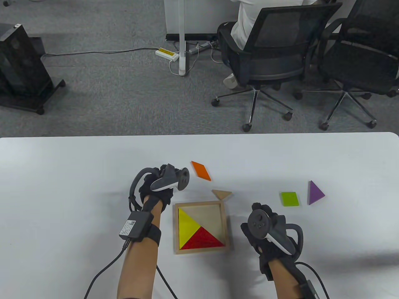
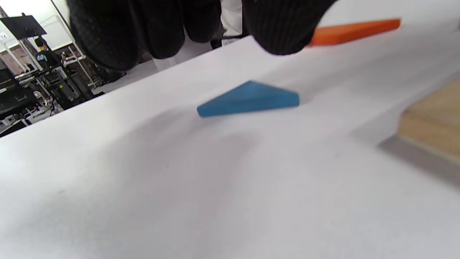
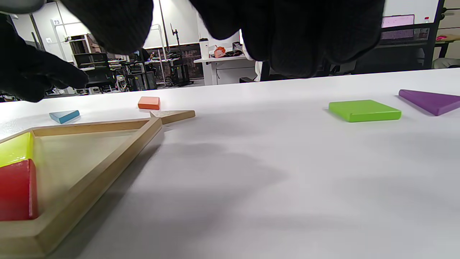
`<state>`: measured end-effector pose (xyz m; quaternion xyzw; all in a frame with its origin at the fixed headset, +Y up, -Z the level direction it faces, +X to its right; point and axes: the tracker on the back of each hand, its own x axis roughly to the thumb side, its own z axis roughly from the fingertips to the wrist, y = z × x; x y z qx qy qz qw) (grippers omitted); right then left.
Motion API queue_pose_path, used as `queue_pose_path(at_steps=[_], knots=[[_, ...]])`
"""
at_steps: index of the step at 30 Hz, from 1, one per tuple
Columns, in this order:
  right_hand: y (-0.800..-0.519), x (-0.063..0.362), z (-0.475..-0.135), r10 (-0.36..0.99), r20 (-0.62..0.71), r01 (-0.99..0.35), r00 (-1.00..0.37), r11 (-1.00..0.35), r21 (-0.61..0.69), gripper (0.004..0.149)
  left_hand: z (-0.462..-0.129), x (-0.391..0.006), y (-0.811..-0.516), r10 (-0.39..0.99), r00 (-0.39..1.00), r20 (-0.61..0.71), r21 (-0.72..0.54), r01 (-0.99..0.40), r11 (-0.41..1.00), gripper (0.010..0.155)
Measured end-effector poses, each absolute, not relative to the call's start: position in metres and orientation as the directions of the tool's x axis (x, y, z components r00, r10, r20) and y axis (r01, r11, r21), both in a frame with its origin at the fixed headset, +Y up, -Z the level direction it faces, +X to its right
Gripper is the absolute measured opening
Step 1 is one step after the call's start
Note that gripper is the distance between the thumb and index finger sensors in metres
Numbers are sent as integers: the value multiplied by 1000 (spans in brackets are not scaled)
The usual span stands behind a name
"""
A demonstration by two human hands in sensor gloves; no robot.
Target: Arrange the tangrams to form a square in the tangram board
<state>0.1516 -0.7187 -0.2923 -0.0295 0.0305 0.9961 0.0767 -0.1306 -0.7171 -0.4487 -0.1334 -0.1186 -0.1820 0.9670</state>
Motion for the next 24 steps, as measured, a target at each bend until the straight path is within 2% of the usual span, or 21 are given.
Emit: queue_pose_path(at_steps=[13,24], knots=[[-727,157,-295,137,-92,-145,-986,-986,87,80,-463,-137,-742,-259,909,325,-329,365,871,71],[-733,151,-296,119,-82,-128,-989,-986,107,80,-462,-133,-739,-312,890,333,-199,390,899,61]])
